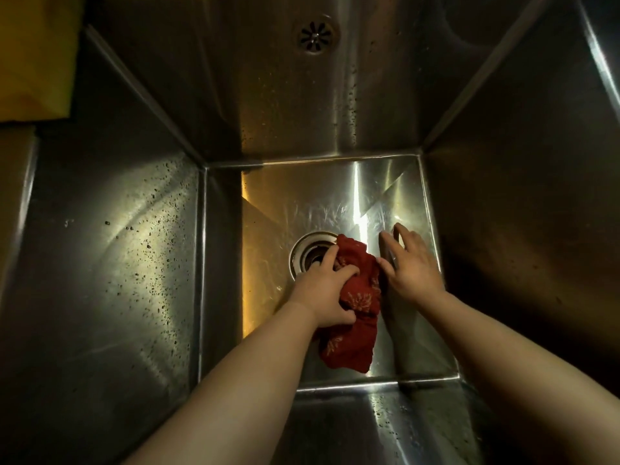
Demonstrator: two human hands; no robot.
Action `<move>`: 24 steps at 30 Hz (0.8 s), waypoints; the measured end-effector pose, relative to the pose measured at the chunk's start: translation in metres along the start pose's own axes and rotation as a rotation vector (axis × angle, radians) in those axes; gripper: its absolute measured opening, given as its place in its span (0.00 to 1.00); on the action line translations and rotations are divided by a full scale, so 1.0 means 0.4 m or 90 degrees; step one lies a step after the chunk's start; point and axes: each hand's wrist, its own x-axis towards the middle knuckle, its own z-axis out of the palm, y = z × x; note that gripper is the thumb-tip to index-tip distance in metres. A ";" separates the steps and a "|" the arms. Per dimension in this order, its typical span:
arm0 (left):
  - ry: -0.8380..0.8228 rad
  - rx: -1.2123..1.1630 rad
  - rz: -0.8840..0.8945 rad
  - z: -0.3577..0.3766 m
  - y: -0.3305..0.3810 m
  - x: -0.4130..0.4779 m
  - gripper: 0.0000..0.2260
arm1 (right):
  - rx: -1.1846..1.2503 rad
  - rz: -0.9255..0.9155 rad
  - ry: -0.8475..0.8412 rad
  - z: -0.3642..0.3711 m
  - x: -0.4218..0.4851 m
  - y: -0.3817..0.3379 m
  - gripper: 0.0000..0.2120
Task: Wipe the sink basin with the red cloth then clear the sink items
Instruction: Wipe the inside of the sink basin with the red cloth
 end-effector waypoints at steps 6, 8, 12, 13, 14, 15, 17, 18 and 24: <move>0.011 0.013 0.006 -0.025 -0.021 0.002 0.33 | 0.009 0.002 -0.019 0.008 -0.002 -0.042 0.25; 0.043 0.019 -0.006 -0.044 -0.052 -0.004 0.33 | 0.022 -0.005 -0.009 0.009 0.005 -0.066 0.25; 0.082 0.020 -0.039 -0.101 -0.130 -0.015 0.32 | 0.036 -0.014 0.000 0.014 0.026 -0.113 0.23; 0.089 0.030 -0.037 -0.117 -0.145 -0.014 0.31 | 0.037 -0.012 -0.001 0.014 0.031 -0.120 0.23; 0.097 0.040 -0.036 -0.134 -0.158 -0.012 0.31 | 0.037 -0.008 -0.001 0.014 0.035 -0.126 0.23; 0.106 0.049 -0.040 -0.150 -0.172 -0.010 0.31 | 0.037 -0.005 0.000 0.014 0.039 -0.130 0.23; 0.128 0.054 -0.065 -0.183 -0.199 -0.007 0.31 | 0.035 -0.002 0.000 0.013 0.045 -0.137 0.24; 0.139 0.051 -0.084 -0.199 -0.213 -0.006 0.31 | 0.032 -0.002 -0.001 0.011 0.048 -0.141 0.24; 0.196 0.114 -0.225 -0.270 -0.277 0.003 0.31 | 0.041 -0.008 0.009 -0.004 0.078 -0.160 0.25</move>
